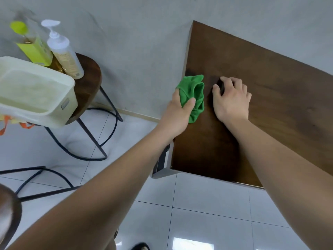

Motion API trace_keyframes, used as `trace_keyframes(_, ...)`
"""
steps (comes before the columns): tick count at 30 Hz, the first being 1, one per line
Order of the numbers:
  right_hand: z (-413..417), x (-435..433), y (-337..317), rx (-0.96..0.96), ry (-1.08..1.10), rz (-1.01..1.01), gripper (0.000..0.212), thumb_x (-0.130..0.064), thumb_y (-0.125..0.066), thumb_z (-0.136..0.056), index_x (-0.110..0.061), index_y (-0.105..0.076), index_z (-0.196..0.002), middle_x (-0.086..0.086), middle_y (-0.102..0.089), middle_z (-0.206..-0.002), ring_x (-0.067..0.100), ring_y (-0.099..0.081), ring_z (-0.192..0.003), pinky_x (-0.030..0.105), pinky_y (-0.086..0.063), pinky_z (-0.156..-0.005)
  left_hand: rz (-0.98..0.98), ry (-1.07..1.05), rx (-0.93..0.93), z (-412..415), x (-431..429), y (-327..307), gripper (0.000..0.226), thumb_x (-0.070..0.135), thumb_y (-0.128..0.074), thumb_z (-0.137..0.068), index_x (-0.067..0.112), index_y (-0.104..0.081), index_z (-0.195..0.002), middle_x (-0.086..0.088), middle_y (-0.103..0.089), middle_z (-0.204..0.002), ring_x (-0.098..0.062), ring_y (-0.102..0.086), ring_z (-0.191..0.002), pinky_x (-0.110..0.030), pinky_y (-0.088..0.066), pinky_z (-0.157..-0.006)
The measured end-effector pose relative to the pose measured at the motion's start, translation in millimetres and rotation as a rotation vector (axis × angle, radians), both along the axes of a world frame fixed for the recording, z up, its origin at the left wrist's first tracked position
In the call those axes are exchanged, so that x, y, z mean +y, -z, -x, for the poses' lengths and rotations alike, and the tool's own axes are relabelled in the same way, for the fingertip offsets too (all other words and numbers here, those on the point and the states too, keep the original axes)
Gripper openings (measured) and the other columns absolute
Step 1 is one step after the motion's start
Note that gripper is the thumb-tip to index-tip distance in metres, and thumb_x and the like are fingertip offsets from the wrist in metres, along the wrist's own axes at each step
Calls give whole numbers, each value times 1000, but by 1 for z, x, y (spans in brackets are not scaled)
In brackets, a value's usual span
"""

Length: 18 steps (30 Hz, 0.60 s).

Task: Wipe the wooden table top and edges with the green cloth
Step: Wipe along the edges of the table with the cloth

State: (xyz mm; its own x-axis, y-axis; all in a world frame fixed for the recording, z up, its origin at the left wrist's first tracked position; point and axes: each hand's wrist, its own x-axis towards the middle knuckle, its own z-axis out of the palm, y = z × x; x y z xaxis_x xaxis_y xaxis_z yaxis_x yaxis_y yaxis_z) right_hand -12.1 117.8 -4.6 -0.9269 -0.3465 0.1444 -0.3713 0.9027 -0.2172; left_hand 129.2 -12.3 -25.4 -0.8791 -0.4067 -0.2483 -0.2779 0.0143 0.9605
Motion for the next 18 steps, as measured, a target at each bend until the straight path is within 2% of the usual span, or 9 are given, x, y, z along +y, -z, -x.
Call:
trace_keyframes(2, 0, 1, 0, -6, -4, -1, 59, -55, -38, -114, -25, -54, -162, 7, -48, -165, 35, -40, -155, 57, -28, -126, -22, -4, 31, -15, 5, -4, 57, 41, -45, -117, 31, -28, -171, 17, -54, -141, -6, -56, -122, -24, -46, -103)
trace_keyframes(4, 0, 1, 0, -4, -9, -6, 58, -54, -39, -114, -25, -54, -162, 7, -48, -164, 35, -41, -153, 57, -28, -126, -54, -4, 62, -37, 16, 0, 56, 41, -45, -117, 36, -29, -170, 21, -53, -145, -2, -55, -127, -16, -46, -105)
trace_keyframes(5, 1, 2, 1, -2, -8, -6, 58, -54, -39, -114, -25, -54, -162, 7, -48, -164, 35, -41, -153, 57, -29, -125, -76, -12, 66, -49, 22, 4, 56, 45, -46, -116, 41, -29, -170, 21, -53, -151, -4, -56, -132, -20, -45, -112)
trace_keyframes(6, 2, 2, 2, 1, -10, -4, 58, -54, -38, -114, -25, -54, -162, 7, -48, -164, 35, -41, -153, 57, -29, -126, -94, -26, 59, -60, 28, 10, 58, 51, -47, -114, 47, -29, -169, 20, -54, -155, -7, -56, -138, -29, -44, -119)
trace_keyframes(8, 4, 2, 3, 0, -16, -3, 58, -55, -38, -114, -25, -54, -162, 8, -48, -164, 36, -41, -153, 58, -28, -126, -138, -50, 36, -82, 38, 16, 62, 60, -49, -107, 56, -29, -166, 20, -56, -157, -7, -57, -141, -41, -43, -124)
trace_keyframes(11, 6, 2, 3, 1, -14, -9, 58, -54, -39, -114, -25, -55, -161, 7, -49, -163, 36, -42, -152, 58, -28, -127, -171, -41, 59, -108, 51, 17, 53, 57, -48, -106, 67, -34, -156, 25, -59, -150, 1, -59, -136, -40, -47, -121)
trace_keyframes(15, 6, 1, 4, 8, -6, -8, 55, -53, -41, -115, -26, -55, -161, 6, -49, -163, 34, -42, -153, 58, -29, -127, -206, -60, 99, -132, 65, 22, 50, 53, -48, -113, 65, -32, -159, 29, -57, -150, 5, -58, -137, -40, -50, -120)
trace_keyframes(18, 5, 0, 4, 5, 12, -10, 55, -54, -42, -115, -27, -56, -161, 5, -49, -165, 34, -41, -154, 59, -29, -128, -231, -72, 76, -133, 68, 23, 46, 50, -49, -113, 77, -34, -147, 28, -56, -150, 6, -58, -136, -41, -53, -117)
